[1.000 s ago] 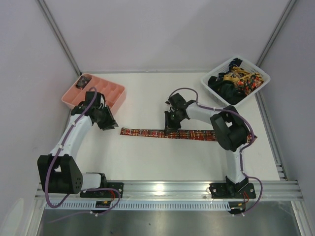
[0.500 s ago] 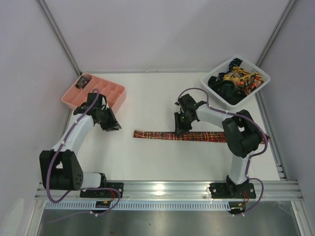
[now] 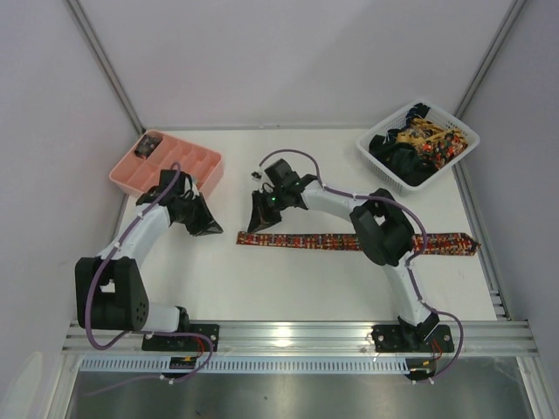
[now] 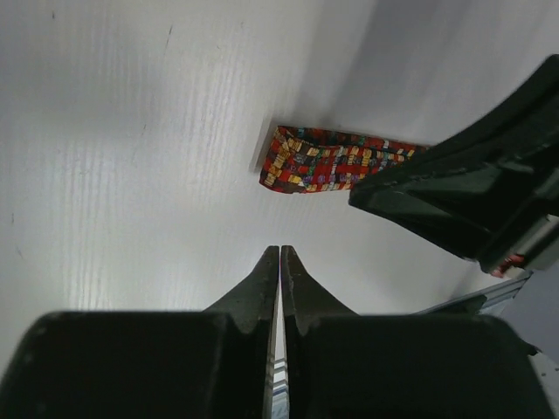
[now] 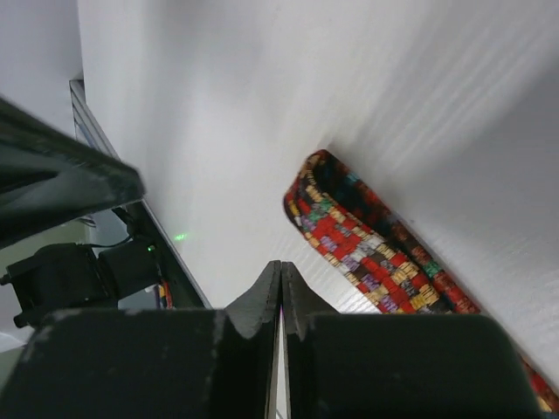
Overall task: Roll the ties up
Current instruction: Roll the tie
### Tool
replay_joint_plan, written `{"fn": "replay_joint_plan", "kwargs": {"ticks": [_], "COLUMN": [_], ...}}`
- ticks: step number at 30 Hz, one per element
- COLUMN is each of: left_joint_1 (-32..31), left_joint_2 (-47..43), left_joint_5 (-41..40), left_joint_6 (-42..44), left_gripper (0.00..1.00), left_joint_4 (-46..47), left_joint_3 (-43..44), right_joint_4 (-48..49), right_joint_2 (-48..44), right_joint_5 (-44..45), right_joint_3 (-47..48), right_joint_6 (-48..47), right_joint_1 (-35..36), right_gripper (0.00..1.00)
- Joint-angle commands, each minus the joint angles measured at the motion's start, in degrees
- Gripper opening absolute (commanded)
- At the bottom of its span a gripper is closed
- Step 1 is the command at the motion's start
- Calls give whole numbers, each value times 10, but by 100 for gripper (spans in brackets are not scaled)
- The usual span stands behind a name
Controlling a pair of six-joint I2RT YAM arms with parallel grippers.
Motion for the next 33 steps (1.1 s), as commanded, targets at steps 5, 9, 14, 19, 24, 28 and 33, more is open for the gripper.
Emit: {"fn": "replay_joint_plan", "kwargs": {"ticks": [5, 9, 14, 19, 24, 28, 33], "left_joint_1": [-1, -1, -1, -1, -3, -4, -5], "left_joint_2": [13, 11, 8, 16, 32, 46, 73], "left_joint_5": [38, 38, 40, 50, 59, 60, 75], "left_joint_6": [-6, -1, 0, 4, 8, 8, 10], "left_gripper": [6, 6, 6, 8, 9, 10, 13], "left_joint_4": [28, 25, 24, 22, 25, 36, 57], "left_joint_3": [-6, -9, -14, -7, 1, 1, 8], "right_joint_4": [68, 84, 110, 68, 40, 44, 33], "right_joint_2": [54, 57, 90, 140, 162, 104, 41], "right_joint_5": [-57, -59, -65, -39, -55, -63, -60], "right_joint_3": [20, 18, 25, 59, 94, 82, 41], "right_joint_6": [76, 85, 106, 94, 77, 77, 77], "right_joint_1": [7, 14, 17, 18, 18, 18, 5], "right_gripper": [0, 0, 0, 0, 0, 1, 4]}}
